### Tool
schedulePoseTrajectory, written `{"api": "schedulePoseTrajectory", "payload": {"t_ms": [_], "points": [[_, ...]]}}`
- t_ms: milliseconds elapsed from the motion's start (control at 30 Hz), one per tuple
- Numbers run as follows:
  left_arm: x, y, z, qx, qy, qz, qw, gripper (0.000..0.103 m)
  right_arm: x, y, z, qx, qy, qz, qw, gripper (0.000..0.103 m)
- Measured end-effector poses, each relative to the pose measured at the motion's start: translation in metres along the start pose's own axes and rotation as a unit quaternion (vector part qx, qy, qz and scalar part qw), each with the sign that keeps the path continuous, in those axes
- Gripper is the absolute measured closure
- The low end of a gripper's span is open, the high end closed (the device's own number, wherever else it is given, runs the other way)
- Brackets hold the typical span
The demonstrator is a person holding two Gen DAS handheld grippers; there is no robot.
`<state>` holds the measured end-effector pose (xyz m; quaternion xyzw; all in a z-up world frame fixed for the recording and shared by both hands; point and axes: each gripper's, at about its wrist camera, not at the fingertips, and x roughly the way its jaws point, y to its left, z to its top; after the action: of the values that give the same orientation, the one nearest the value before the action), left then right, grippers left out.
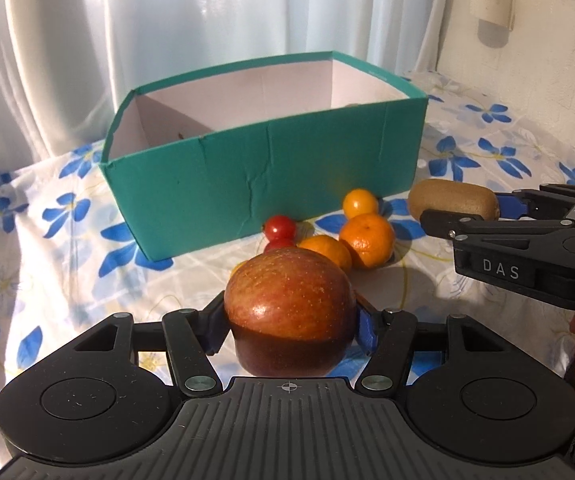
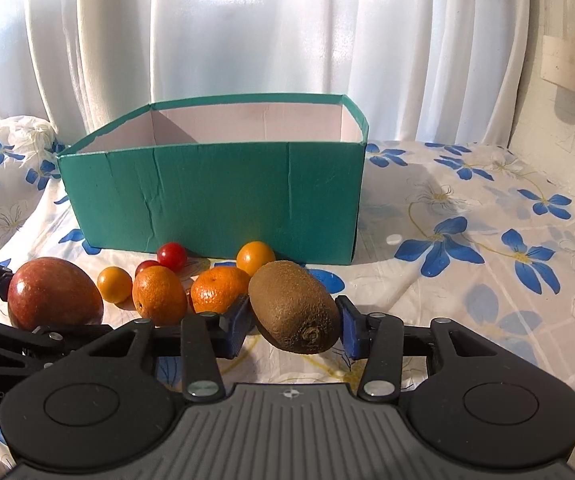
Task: Organize fruits
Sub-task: 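Lift the apple and kiwi with both tools and carry them over the box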
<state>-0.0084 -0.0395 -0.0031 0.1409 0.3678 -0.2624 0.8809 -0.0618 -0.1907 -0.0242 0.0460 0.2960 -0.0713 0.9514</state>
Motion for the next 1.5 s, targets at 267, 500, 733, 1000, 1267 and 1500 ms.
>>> {"api": "schedulePoseTrajectory", "payload": {"t_ms": [267,500,733,1000,1267,1500], "points": [[-0.03,0.012,0.032,0.004,-0.038,0.017,0.9991,0.038,-0.021,0.005,0.037,0.011,-0.043,0.002,0.999,0.058],[-0.042,0.028,0.078,0.001,-0.047,0.056,0.9973,0.037,-0.029,0.017,0.083,-0.004,-0.098,0.011,0.995,0.058],[-0.043,0.048,0.132,-0.032,-0.077,0.104,0.9911,0.037,-0.021,0.025,0.139,-0.011,-0.138,0.019,0.99,0.058],[-0.024,0.064,0.149,-0.059,-0.071,0.118,0.9886,0.037,-0.007,0.036,0.153,0.003,-0.143,0.028,0.989,0.058],[0.0,0.073,0.147,-0.065,-0.047,0.118,0.9897,0.037,0.009,0.036,0.149,0.0,-0.124,0.015,0.992,0.058],[0.018,0.079,0.146,-0.069,-0.024,0.124,0.9895,0.037,0.029,0.026,0.144,0.013,-0.094,0.005,0.995,0.058]]}}
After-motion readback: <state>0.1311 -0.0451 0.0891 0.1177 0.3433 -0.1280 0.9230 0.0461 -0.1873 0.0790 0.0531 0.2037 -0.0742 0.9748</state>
